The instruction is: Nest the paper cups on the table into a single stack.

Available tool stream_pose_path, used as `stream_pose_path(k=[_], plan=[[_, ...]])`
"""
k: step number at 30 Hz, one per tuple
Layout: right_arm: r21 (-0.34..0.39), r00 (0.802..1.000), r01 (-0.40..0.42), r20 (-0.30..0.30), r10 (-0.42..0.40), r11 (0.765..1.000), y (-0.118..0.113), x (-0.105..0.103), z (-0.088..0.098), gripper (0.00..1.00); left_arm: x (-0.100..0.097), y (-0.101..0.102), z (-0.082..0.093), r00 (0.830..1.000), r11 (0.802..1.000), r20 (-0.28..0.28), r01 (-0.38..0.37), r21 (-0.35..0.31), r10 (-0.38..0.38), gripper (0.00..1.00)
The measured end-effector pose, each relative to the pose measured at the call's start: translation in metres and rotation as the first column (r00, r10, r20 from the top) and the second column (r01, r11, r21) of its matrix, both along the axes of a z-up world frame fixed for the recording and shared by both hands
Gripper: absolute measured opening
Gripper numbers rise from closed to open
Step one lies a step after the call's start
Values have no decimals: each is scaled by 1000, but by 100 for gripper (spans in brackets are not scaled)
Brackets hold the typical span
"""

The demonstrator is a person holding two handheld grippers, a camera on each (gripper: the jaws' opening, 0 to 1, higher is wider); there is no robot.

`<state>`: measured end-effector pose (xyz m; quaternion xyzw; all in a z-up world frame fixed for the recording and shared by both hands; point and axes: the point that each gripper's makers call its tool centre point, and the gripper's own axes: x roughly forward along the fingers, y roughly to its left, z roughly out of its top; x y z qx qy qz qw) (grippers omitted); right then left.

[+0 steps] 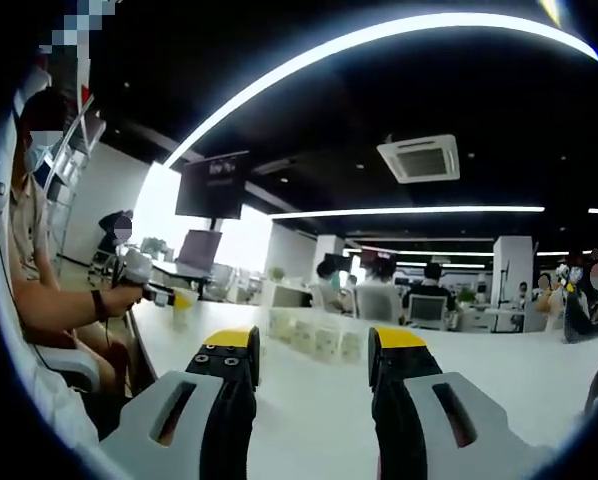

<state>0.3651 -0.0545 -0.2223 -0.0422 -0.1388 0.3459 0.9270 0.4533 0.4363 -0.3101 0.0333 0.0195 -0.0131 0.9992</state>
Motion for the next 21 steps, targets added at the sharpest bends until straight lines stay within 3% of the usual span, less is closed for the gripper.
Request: stream_pose_path(k=[9,12,21], plan=[[-3,1000,7,2,-7,1000,-3,0,1,46,11,-37,22,995,995,31,96,-6,-96,46],[-3,1000,11,5,-11,1000,-5,-1,3,46,12,-59,30,988,988,41,152,-6,-151,46],[-2,1000,12,3,-12,1000,-5,-1,3,46,15,-102,53,965,967,76,253,-6,-252,46]])
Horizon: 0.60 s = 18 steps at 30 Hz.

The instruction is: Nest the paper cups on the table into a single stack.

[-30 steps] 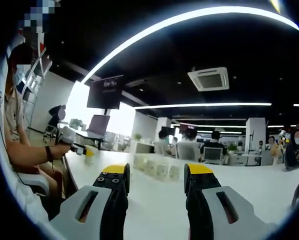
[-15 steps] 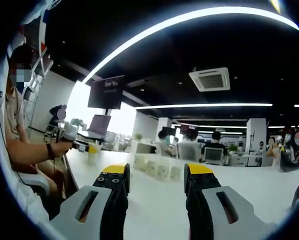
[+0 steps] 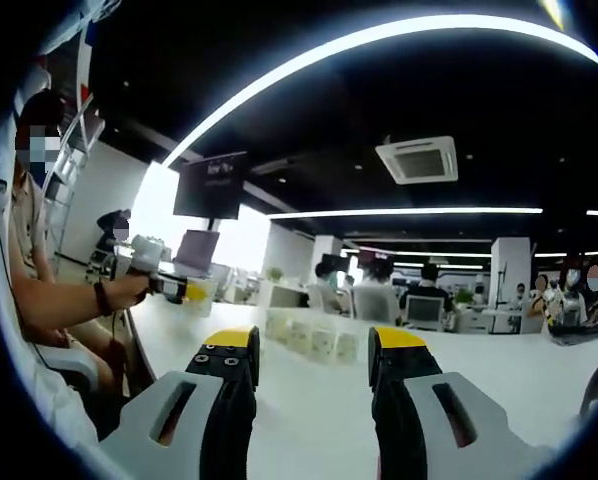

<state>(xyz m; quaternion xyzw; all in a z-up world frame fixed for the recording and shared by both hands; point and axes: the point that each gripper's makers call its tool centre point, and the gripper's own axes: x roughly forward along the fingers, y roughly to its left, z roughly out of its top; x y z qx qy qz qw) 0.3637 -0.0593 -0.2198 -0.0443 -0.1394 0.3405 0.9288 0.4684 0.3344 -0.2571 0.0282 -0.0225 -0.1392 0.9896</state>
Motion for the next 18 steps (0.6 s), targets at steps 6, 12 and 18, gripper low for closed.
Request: stream_pose_path(k=[6,12,18], plan=[[2,1000,-1,0,1,1000,-1,-1,1,46,-4,-29,14,998,998,20,57,6,-57,45],[2,1000,0,3,0,1000,-2,-1,2,46,-14,-79,25,985,986,31,168,7,-168,45],[3,1000,-7,1,7,1000,1,-1,2,46,-18,-111,31,963,962,34,269,-52,-268,45]])
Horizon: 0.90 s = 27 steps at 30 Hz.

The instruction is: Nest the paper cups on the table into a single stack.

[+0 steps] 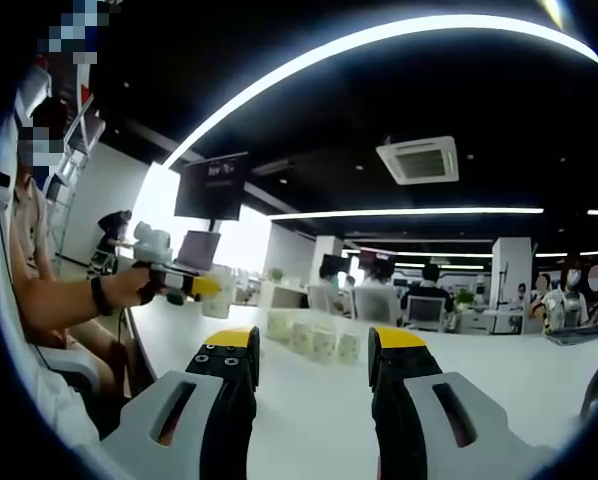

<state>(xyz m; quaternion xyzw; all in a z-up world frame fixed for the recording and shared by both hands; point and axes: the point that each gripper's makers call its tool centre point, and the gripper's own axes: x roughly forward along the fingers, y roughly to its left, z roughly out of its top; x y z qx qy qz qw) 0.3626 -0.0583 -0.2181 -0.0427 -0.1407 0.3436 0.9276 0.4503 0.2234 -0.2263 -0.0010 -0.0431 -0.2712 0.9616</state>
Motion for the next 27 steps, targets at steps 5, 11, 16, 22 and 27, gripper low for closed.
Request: stream_pose_path(k=[5,11,16,22,27], plan=[[1,1000,-7,-6,7,1000,3,-1,-2,46,0,-19,3,999,999,-1,47,-22,-47,45],[1,1000,-8,-5,8,1000,5,-3,-1,46,-2,-42,3,994,994,-2,105,-32,-105,45],[2,1000,-8,-9,8,1000,6,-3,-2,46,-9,-68,2,982,980,6,189,-69,-189,45],[2,1000,-9,-8,9,1000,6,-4,-2,46,-8,-86,-2,977,975,-6,213,-66,-214,44],[2,1000,-8,-12,8,1000,5,-3,-4,46,-5,-95,-5,975,973,-10,223,-57,-224,44]])
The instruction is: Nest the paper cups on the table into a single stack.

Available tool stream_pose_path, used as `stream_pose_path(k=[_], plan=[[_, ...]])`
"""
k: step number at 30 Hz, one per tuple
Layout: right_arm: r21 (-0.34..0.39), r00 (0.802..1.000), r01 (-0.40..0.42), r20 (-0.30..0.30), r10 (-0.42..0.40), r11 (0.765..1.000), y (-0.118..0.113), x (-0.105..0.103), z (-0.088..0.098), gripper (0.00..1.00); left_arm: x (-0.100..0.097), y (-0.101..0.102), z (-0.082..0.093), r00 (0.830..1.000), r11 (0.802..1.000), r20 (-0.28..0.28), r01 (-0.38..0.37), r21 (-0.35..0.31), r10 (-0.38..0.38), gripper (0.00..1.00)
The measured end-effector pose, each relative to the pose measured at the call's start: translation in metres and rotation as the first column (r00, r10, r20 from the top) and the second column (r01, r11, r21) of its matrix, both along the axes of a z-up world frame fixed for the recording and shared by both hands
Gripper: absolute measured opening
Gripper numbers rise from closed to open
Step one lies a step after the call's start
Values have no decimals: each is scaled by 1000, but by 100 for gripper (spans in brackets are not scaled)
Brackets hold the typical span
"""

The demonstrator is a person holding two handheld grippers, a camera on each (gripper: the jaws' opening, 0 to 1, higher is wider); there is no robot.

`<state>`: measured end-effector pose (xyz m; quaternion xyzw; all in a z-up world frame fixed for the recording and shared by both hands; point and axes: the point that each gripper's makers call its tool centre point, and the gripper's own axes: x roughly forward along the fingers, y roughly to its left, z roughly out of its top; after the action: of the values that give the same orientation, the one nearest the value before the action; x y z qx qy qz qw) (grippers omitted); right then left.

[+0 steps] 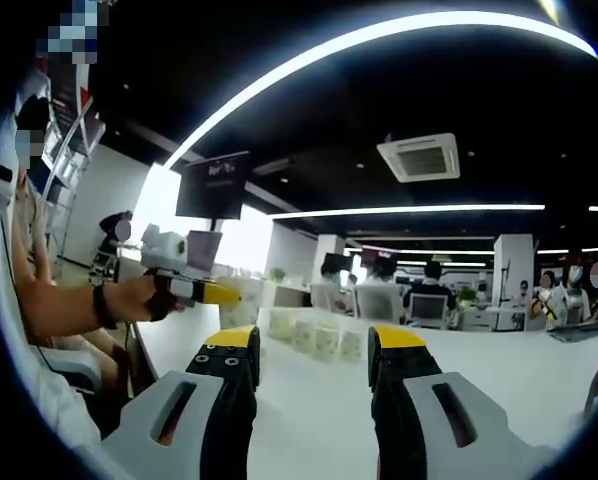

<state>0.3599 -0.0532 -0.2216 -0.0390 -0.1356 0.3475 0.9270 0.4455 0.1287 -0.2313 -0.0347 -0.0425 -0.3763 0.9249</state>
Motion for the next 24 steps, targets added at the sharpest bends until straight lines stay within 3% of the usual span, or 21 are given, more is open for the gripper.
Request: stream_pose_path(k=[9,24], plan=[[0,1000,5,6,-5,1000,-4,1,2,45,5,-16,-12,1000,999,17,0,50,-1,45],[0,1000,12,8,-12,1000,-9,2,1,45,12,-24,-21,1000,998,1,6,67,-6,46]])
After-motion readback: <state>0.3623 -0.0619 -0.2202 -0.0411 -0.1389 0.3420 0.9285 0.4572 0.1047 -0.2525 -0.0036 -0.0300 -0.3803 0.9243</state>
